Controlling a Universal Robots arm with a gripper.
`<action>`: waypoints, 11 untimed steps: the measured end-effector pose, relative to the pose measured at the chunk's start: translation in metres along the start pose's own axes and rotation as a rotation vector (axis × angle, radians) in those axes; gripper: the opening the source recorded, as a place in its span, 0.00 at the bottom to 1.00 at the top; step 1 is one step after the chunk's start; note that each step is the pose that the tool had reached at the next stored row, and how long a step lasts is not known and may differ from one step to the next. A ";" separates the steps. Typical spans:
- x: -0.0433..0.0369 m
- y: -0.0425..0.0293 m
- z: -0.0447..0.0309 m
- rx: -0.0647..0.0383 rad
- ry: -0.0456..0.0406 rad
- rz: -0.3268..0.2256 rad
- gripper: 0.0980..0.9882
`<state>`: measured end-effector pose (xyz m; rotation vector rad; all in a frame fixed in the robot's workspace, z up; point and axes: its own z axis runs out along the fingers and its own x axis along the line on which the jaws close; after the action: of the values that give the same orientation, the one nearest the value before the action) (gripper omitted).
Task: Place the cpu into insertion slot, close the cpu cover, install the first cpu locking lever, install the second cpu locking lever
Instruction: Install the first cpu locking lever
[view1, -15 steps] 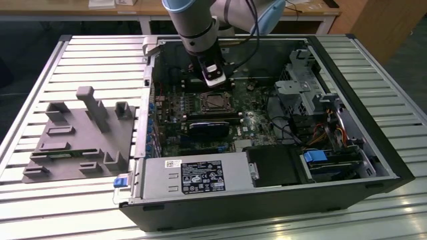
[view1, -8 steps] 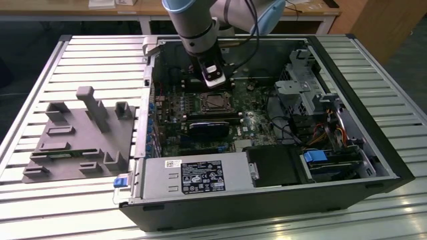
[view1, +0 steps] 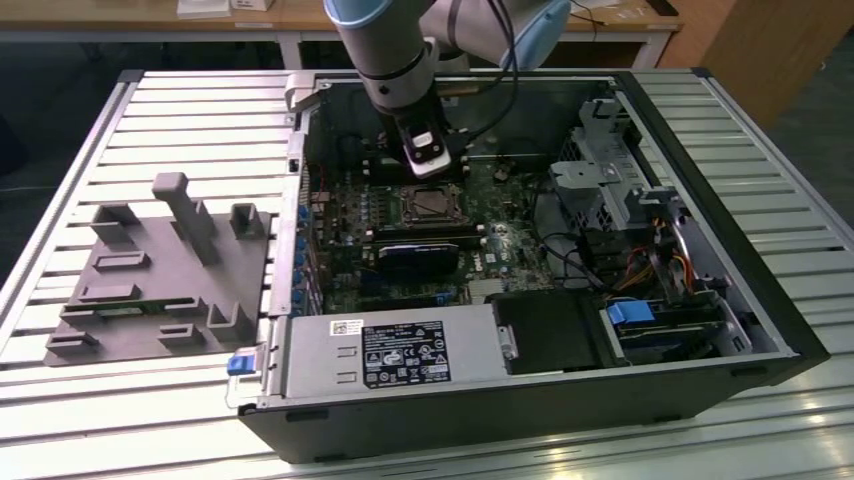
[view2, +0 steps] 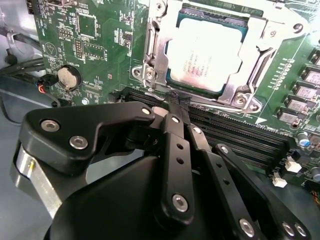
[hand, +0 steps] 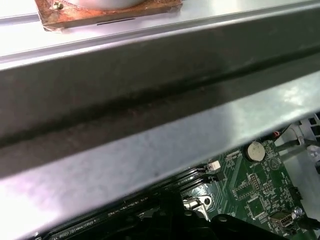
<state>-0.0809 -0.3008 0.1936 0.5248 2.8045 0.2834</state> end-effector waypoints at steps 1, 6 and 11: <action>-0.0001 0.0000 0.0003 0.000 -0.0003 0.001 0.00; -0.0009 0.0001 0.0016 0.001 -0.0012 0.004 0.00; -0.0023 0.0005 0.0029 0.002 -0.0016 0.006 0.00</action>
<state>-0.0779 -0.3008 0.1915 0.5335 2.8025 0.2815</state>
